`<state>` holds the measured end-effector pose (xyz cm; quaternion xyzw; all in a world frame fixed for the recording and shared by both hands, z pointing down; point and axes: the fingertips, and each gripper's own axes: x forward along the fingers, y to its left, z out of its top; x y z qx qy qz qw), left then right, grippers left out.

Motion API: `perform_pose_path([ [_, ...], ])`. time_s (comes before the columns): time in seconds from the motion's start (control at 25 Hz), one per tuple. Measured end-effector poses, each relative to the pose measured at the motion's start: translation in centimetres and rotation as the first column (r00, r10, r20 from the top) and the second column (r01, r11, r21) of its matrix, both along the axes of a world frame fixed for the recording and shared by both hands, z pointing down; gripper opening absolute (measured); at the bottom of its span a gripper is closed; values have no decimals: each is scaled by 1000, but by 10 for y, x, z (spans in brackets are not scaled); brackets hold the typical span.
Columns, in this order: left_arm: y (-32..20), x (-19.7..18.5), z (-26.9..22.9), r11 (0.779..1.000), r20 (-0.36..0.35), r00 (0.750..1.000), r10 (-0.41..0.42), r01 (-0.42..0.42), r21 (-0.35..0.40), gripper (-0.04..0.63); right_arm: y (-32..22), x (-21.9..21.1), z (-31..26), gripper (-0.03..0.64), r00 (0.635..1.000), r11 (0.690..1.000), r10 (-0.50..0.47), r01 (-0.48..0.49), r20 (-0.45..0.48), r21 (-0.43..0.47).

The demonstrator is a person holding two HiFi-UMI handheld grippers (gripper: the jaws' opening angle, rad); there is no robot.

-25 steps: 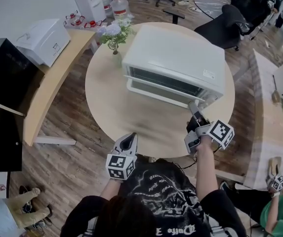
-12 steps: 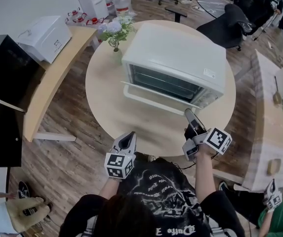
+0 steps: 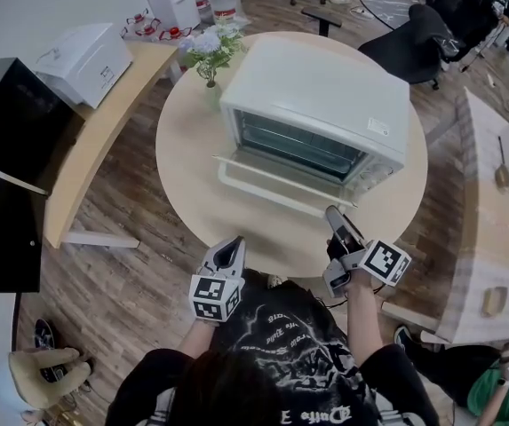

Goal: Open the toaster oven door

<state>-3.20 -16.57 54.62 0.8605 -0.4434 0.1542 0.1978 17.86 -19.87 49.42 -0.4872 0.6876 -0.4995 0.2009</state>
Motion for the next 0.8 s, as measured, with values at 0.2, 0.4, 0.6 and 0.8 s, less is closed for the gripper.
perform_pose_path([
  [0.2, 4, -8, 5, 998, -28, 998, -53, 52, -30, 18, 6, -2, 7, 141, 1000, 1000, -14, 14, -20, -11],
  [0.4, 6, -17, 3, 994, -49, 994, -98, 96, -42, 18, 11, -8, 11, 141, 999, 999, -40, 40, -18, -4],
  [0.6, 8, -17, 2, 994, -46, 993, -106, 105, -40, 18, 21, -15, 22, 141, 996, 997, -80, 79, -37, -19],
  [0.8, 9, -18, 2, 992, -46, 992, -121, 119, -41, 19, 29, -19, 32, 140, 993, 994, -107, 106, -52, -23],
])
